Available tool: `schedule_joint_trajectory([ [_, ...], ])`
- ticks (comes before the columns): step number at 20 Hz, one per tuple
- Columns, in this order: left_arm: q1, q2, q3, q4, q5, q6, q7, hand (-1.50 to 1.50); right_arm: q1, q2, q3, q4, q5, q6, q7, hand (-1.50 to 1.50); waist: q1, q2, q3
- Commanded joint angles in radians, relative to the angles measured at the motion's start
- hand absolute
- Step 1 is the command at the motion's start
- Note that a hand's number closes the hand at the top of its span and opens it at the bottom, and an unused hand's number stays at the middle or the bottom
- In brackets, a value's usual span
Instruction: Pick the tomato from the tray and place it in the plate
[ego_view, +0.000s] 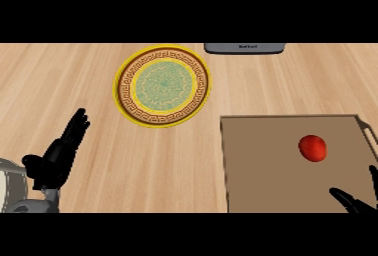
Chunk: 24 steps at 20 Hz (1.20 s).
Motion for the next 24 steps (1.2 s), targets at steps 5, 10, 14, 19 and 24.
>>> schedule_joint_trajectory([
  [5,-0.005,-0.055,0.008,0.068,-0.053,0.005,-0.060,0.00,-0.071,-0.096,-0.010,0.073,-0.012,0.132,0.167,-1.50,0.003,0.001,0.001],
  [10,-0.038,-0.081,0.004,0.037,-0.085,0.010,0.006,0.00,-0.122,-0.098,0.003,0.104,0.053,0.132,0.255,-1.50,0.003,0.001,0.001],
  [14,-0.057,-0.063,0.047,0.015,-0.073,-0.015,0.048,0.00,-0.087,-0.097,0.033,0.110,0.117,0.197,0.257,-1.50,0.001,0.000,0.001],
  [19,-0.024,-0.060,0.090,0.001,-0.098,-0.053,0.040,0.00,-0.165,-0.039,0.011,0.197,0.160,0.245,0.260,-1.50,0.002,0.000,0.001],
  [24,-0.046,-0.096,0.100,0.081,-0.118,-0.065,-0.014,0.00,-0.220,-0.009,0.015,0.249,0.211,0.231,0.280,-1.50,0.001,0.000,0.000],
])
